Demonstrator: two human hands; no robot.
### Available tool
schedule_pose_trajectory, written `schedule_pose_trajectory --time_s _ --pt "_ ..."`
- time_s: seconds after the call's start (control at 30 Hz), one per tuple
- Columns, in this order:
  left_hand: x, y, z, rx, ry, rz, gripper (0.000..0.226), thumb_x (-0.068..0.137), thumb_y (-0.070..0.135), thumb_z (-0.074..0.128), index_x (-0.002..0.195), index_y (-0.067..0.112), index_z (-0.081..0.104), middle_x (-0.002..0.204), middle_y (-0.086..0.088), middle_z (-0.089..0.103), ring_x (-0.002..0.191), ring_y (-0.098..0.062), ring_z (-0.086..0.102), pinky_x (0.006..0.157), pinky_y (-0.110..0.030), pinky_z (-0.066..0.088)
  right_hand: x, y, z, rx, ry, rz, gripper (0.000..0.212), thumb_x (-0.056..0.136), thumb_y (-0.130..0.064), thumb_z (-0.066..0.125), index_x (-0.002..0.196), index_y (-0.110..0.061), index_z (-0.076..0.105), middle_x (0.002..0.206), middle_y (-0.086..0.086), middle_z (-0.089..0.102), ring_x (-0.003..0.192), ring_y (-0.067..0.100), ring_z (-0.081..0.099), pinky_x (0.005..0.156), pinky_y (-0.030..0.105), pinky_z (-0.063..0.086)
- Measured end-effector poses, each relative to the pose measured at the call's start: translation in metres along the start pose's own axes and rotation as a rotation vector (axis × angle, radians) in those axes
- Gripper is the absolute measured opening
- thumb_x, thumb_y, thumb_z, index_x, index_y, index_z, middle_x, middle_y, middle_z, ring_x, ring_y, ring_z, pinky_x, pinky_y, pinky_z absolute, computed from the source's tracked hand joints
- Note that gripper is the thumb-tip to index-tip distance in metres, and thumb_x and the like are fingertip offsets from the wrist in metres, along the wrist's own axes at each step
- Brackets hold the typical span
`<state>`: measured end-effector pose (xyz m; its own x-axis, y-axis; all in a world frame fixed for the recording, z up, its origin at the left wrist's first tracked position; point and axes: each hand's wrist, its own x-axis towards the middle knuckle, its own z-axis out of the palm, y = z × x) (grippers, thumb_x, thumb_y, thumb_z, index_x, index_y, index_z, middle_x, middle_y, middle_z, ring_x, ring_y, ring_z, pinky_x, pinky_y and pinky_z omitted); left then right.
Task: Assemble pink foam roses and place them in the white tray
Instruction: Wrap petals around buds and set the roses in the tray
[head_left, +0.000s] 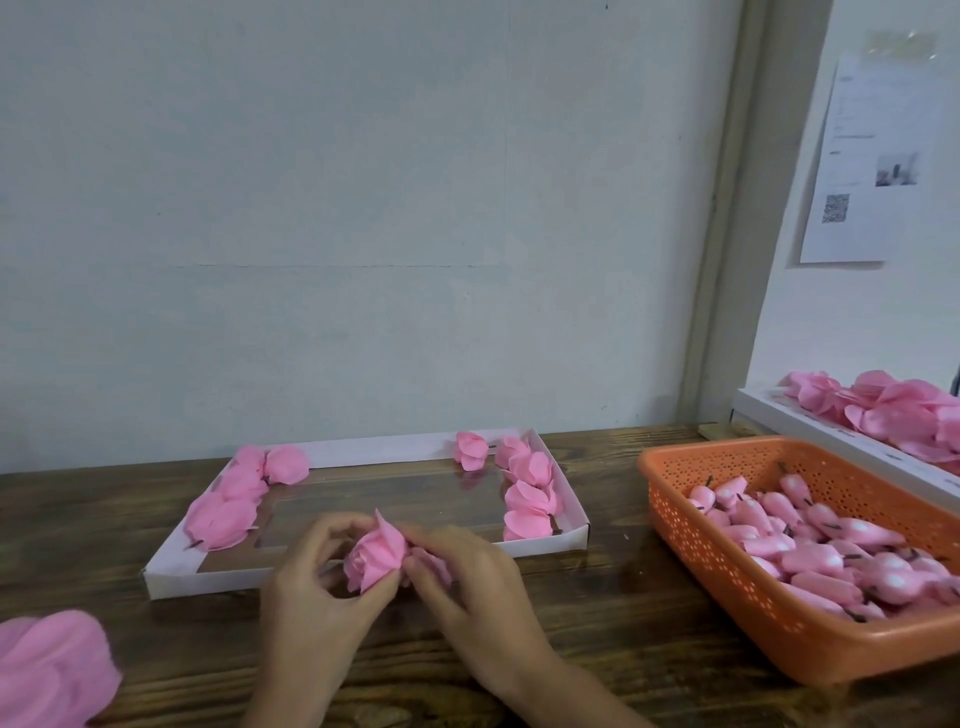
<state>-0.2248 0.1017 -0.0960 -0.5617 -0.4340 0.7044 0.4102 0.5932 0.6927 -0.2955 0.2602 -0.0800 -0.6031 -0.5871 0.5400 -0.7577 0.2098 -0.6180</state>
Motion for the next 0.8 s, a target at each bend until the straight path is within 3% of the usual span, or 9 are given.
schedule_pose_trajectory --time_s 0.1,0.2,0.3,0.43,0.57,0.67,0.8 --pt "0.0 -0.001 0.002 -0.03 0.003 -0.044 0.07 0.057 -0.009 0.095 0.095 0.042 0.065 0.096 0.012 0.075 0.09 -0.006 0.073 0.07 -0.021 0.061 -0.001 0.003 0.0 -0.08 -0.02 -0.044 0.04 0.105 -0.038 0.054 0.145 -0.04 0.056 0.124 -0.017 0.07 0.11 0.002 0.061 0.095 0.029 0.05" --pt "0.0 -0.001 0.002 -0.047 -0.012 -0.065 0.075 0.058 -0.011 0.093 0.097 0.045 0.062 0.1 0.013 0.073 0.095 -0.004 0.072 0.074 -0.017 0.059 -0.001 0.005 0.0 -0.095 -0.044 -0.062 0.04 0.102 -0.037 0.057 0.142 -0.037 0.06 0.127 -0.013 0.07 0.116 0.009 0.063 0.098 0.035 0.051" --pt "0.0 -0.001 0.001 -0.052 -0.035 -0.088 0.076 0.061 -0.01 0.093 0.101 0.046 0.061 0.104 0.008 0.074 0.098 -0.008 0.073 0.075 -0.02 0.06 0.0 0.006 -0.002 -0.082 -0.035 -0.103 0.038 0.099 -0.033 0.062 0.137 -0.032 0.064 0.128 -0.015 0.068 0.117 0.006 0.062 0.099 0.031 0.05" --pt "0.001 0.0 0.002 -0.034 -0.039 -0.086 0.083 0.06 -0.013 0.092 0.102 0.051 0.059 0.105 0.014 0.065 0.096 -0.006 0.072 0.073 -0.022 0.061 0.001 0.008 -0.003 -0.074 -0.043 -0.131 0.04 0.097 -0.027 0.065 0.137 -0.028 0.065 0.134 -0.016 0.065 0.124 0.003 0.059 0.103 0.028 0.049" --pt "-0.001 -0.005 0.002 -0.099 -0.082 -0.132 0.084 0.061 -0.018 0.089 0.105 0.048 0.061 0.102 0.01 0.067 0.096 -0.007 0.073 0.073 -0.016 0.059 0.002 0.011 -0.004 -0.068 -0.046 -0.132 0.041 0.095 -0.027 0.069 0.136 -0.03 0.065 0.128 -0.016 0.068 0.119 0.002 0.061 0.1 0.027 0.049" --pt "-0.002 -0.005 0.004 -0.17 -0.129 -0.184 0.087 0.062 -0.026 0.081 0.108 0.045 0.063 0.101 0.005 0.071 0.102 -0.011 0.074 0.08 -0.018 0.059 0.002 0.015 -0.005 -0.054 -0.024 -0.113 0.04 0.094 -0.026 0.073 0.133 -0.03 0.068 0.126 -0.016 0.071 0.116 0.0 0.062 0.098 0.024 0.05" --pt "-0.002 -0.005 0.007 -0.288 -0.119 -0.206 0.086 0.068 -0.038 0.061 0.111 0.035 0.068 0.102 -0.006 0.075 0.095 -0.017 0.075 0.074 -0.016 0.058 0.002 0.02 -0.006 0.053 0.064 -0.047 0.038 0.09 -0.024 0.077 0.127 -0.033 0.072 0.116 -0.02 0.074 0.107 -0.001 0.066 0.092 0.024 0.053"
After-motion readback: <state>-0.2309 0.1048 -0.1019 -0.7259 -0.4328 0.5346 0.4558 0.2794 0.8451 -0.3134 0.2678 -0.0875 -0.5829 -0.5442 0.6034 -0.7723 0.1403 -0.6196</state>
